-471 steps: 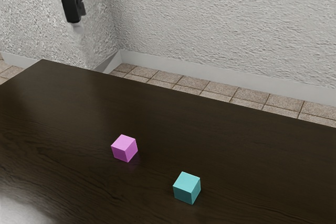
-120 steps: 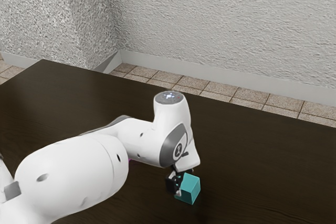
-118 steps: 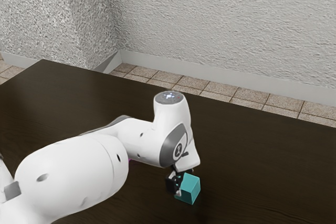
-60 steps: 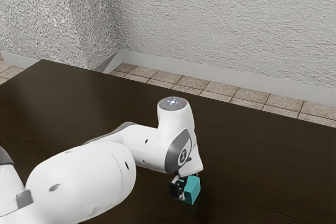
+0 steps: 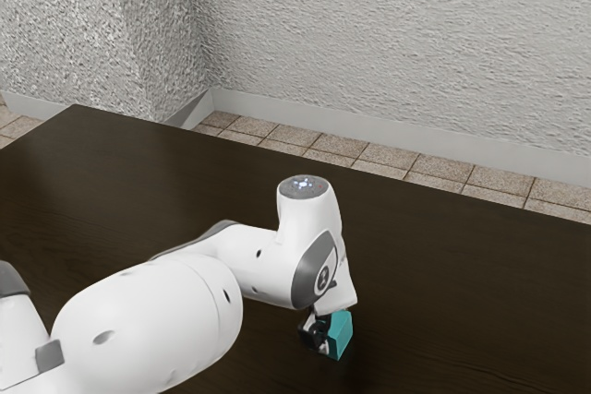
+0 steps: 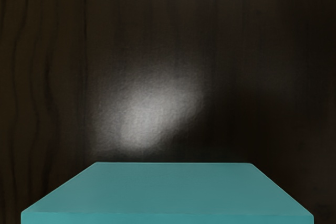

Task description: Pick up the blue block with one arm, and put the blue block on the pink block with one arm

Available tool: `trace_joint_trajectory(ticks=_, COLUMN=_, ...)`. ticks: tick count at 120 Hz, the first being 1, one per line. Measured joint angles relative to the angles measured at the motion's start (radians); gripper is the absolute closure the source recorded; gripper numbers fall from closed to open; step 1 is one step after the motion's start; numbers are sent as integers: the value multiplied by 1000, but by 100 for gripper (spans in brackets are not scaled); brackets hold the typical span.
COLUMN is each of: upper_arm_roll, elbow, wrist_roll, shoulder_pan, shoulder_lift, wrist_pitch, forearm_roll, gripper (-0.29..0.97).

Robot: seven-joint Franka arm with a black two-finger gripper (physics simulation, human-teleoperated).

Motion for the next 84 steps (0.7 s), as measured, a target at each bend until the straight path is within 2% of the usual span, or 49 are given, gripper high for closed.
trace_joint_trajectory(ticks=12, upper_arm_roll=0, elbow=1, wrist_roll=3, shoulder_pan=0, shoulder_lift=0, wrist_pitch=1, forearm_roll=-3, gripper=28)
trace_joint_trajectory(ticks=40, upper_arm_roll=1, elbow=1, wrist_roll=9, shoulder_pan=-3, shoulder_lift=18, wrist_pitch=3, forearm_roll=-3, gripper=31)
trace_joint_trajectory(ticks=52, upper_arm_roll=41, elbow=-11, wrist_roll=15, shoulder_pan=-21, shoulder_lift=84, wrist_pitch=3, forearm_roll=8, gripper=32)
trace_joint_trajectory(ticks=56, upper_arm_roll=91, elbow=-31, wrist_roll=18, shoulder_pan=-50, shoulder_lift=130, wrist_pitch=3, forearm_roll=28, gripper=32)
trace_joint_trajectory(ticks=66, upper_arm_roll=319, elbow=-120, wrist_roll=24, shoulder_pan=-193, shoulder_lift=272, wrist_pitch=3, forearm_roll=127, gripper=32)
trace_joint_trajectory(ticks=72, upper_arm_roll=486, elbow=-155, wrist_roll=20, shoulder_pan=-298, shoulder_lift=389, wrist_pitch=4, forearm_roll=240, gripper=32)
trace_joint_trajectory(ticks=80, upper_arm_roll=735, elbow=-170, wrist_roll=4, shoulder_pan=-479, shoulder_lift=579, wrist_pitch=5, forearm_roll=443, gripper=32)
trace_joint_trajectory(ticks=84, upper_arm_roll=818, elbow=-171, wrist_roll=-5, shoulder_pan=-531, shoulder_lift=661, wrist_pitch=9, forearm_roll=543, gripper=32)
